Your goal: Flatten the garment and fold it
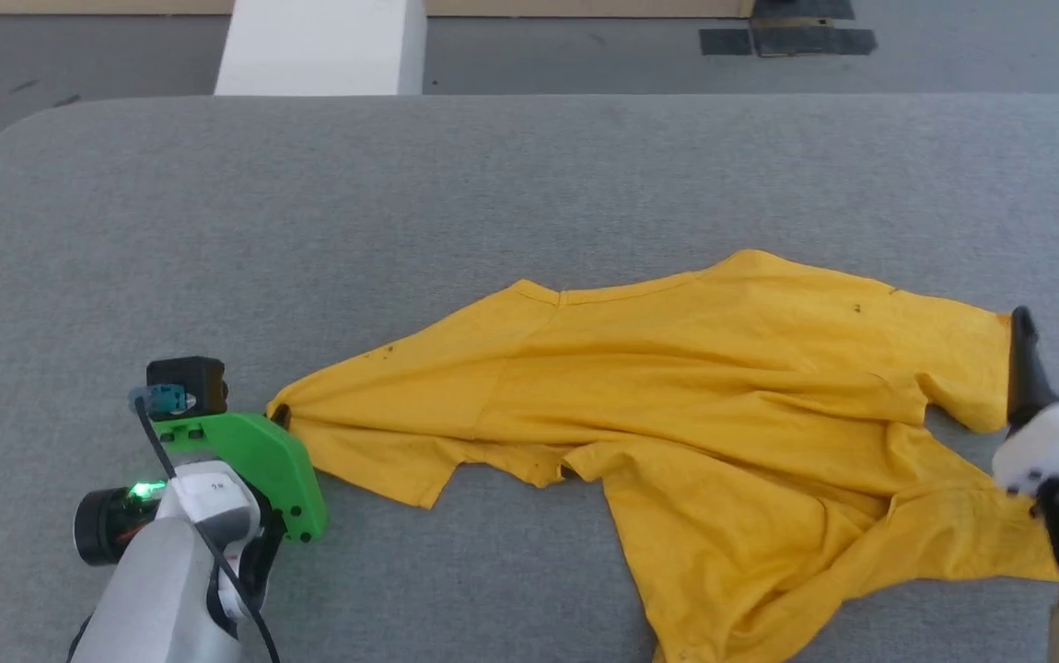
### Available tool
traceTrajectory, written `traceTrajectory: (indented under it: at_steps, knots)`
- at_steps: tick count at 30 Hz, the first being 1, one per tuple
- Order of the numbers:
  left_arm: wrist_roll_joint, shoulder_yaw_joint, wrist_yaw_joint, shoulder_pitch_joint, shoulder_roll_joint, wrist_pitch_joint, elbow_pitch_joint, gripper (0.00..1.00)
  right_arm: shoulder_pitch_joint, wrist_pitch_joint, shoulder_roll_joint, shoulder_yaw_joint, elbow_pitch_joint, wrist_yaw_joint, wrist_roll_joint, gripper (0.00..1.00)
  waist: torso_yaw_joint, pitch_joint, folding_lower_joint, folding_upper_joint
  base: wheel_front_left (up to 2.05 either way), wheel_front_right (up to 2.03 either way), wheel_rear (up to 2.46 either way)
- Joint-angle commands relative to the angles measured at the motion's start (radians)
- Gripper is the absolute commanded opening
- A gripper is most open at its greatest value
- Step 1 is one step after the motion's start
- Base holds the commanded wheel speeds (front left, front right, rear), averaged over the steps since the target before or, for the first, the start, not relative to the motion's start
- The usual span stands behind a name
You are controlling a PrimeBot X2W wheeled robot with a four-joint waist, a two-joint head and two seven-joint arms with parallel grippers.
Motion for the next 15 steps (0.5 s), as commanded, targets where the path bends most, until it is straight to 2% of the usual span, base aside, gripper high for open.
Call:
traceTrajectory:
  at_steps: [1, 10, 15]
  knots:
    - [-0.013, 0.006, 0.012, 0.019, 0.012, 0.006, -0.019, 0.00, -0.052, 0.034, 0.000, -0.022, 0.033, -0.001, -0.021, 1.00, 0.018, 0.014, 0.0000, 0.0000, 0.00, 0.00, 0.00]
    - [-0.020, -0.005, 0.020, 0.013, 0.008, 0.024, -0.092, 0.00, -0.310, 0.324, -0.028, -0.217, 0.317, -0.001, -0.166, 1.00, 0.064, 0.083, 0.0000, 0.0000, 0.00, 0.00, 0.00]
    - [-0.020, -0.015, 0.021, 0.000, 0.003, 0.029, -0.111, 0.00, -0.390, 0.468, -0.051, -0.260, 0.401, -0.001, -0.246, 1.00, 0.082, 0.110, 0.0000, 0.0000, 0.00, 0.00, 0.00]
